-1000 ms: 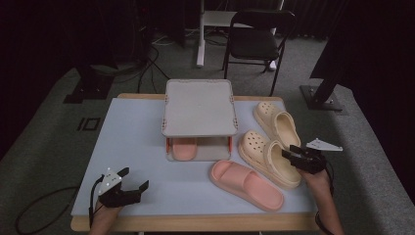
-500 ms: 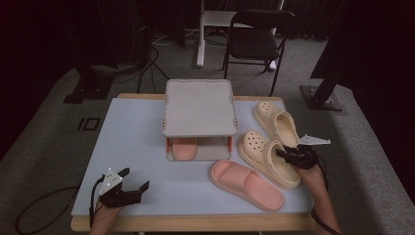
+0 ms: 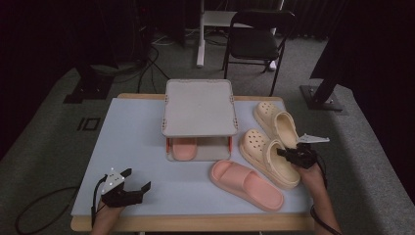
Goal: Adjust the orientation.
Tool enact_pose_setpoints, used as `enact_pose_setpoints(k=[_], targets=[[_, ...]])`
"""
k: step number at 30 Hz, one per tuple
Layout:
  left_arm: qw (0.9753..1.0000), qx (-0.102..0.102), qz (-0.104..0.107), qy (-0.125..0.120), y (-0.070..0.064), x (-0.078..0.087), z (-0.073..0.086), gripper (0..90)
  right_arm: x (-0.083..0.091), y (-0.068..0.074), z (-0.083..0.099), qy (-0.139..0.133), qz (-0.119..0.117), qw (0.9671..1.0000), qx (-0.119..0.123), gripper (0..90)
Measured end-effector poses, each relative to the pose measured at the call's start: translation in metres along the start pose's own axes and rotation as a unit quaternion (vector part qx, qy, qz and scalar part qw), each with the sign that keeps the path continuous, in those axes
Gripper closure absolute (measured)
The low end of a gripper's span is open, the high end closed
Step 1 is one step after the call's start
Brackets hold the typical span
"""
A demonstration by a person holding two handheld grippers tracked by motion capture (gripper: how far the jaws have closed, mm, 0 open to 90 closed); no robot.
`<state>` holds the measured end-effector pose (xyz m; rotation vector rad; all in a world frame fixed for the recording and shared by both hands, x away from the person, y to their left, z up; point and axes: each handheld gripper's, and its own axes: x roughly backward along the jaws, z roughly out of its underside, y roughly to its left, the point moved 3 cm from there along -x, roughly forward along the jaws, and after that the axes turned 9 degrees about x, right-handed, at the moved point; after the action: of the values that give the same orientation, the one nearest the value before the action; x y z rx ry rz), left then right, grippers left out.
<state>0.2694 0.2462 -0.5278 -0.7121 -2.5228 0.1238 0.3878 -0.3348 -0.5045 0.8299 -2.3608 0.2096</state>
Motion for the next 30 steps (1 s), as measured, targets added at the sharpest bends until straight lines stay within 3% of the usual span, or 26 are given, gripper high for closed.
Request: enact_pose_setpoints(k=[2, 6, 16, 26, 30], targets=[[1.0000, 0.001, 0.000, -0.001, 0.000, 0.001, 0.000, 6.8, 0.000, -0.001, -0.002, -0.004, 0.013, 0.9999, -0.005, 77.8], [1.0000, 0.003, 0.001, -0.001, 0.000, 0.001, 0.000, 6.8, 0.000, -0.001, -0.005, -0.020, 0.013, 0.9995, -0.018, 77.9], [1.0000, 0.003, 0.002, -0.006, -0.001, 0.002, -0.001, 6.8, -0.012, 0.004, -0.014, -0.016, 0.037, 0.9988, -0.028, 77.8], [1.0000, 0.001, 0.004, 0.000, -0.001, 0.001, 0.001, 6.8, -0.027, 0.007, -0.011, -0.021, 0.041, 0.9982, -0.038, 77.5], [1.0000, 0.002, 0.007, -0.003, -0.002, 0.002, 0.000, 6.8, -0.027, 0.005, -0.011, -0.023, 0.026, 0.9984, -0.045, 73.3]])
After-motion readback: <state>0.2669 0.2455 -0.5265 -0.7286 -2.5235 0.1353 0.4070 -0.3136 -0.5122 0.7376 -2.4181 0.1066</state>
